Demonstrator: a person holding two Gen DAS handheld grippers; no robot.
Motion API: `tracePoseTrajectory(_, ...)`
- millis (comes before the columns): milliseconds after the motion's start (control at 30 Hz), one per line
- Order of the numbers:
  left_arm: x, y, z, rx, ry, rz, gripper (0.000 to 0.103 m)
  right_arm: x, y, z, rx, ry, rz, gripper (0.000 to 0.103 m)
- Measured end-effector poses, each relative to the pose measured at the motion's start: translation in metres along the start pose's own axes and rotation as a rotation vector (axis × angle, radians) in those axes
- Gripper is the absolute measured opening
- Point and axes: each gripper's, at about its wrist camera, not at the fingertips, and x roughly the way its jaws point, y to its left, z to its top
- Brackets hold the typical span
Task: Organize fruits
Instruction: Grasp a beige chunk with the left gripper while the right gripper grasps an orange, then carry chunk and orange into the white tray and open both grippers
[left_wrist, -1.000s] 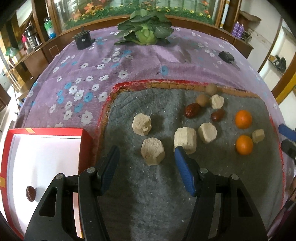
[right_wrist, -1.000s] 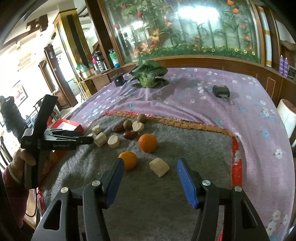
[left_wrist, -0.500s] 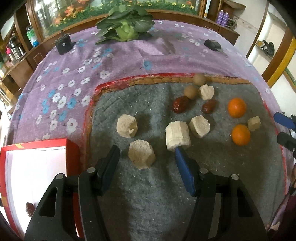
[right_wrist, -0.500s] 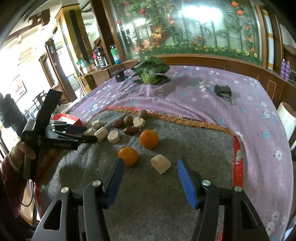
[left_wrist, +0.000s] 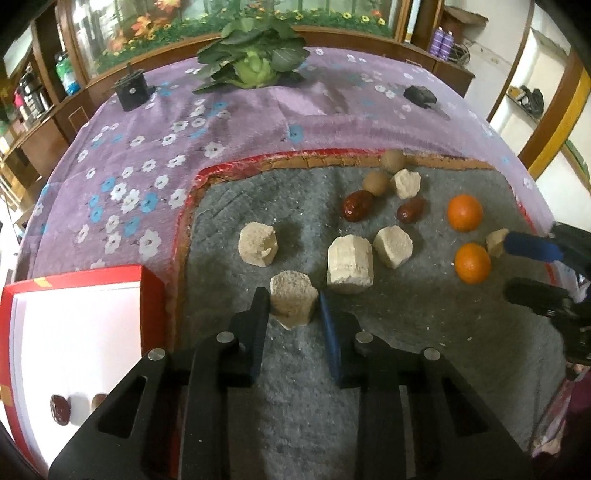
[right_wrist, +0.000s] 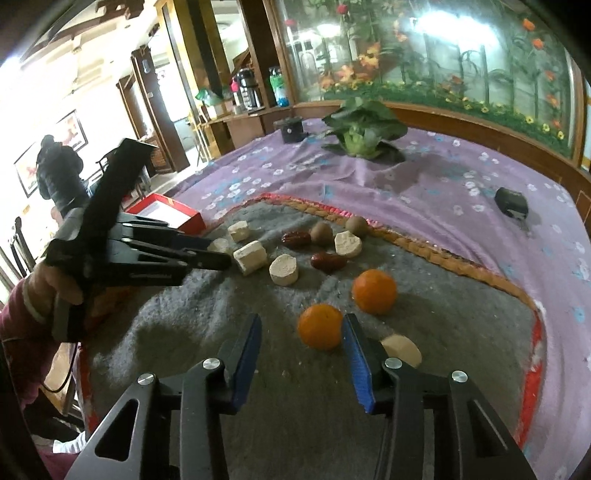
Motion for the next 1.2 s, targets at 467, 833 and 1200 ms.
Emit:
tracePoseTrajectory(467,-0.016,0.003,-0.008,-0.062,-0.040,-0.017,0.026,0.021,0.003,0.001,-0.028,0.068,-0.098,0.032)
tracePoseTrajectory(833,-0.063,0.013,-0.028,-0.112,-0.117,0.020,0.026,0.002,0.035,0.008,-0.020,0.001,-0.038,0.032)
tracePoseTrajectory(1200,-0.098,0.046,-0.058,-0.179,-0.156,0.085,0.027,0.008,0.089,0.023,-0.095,-0.014,0.034,0.031)
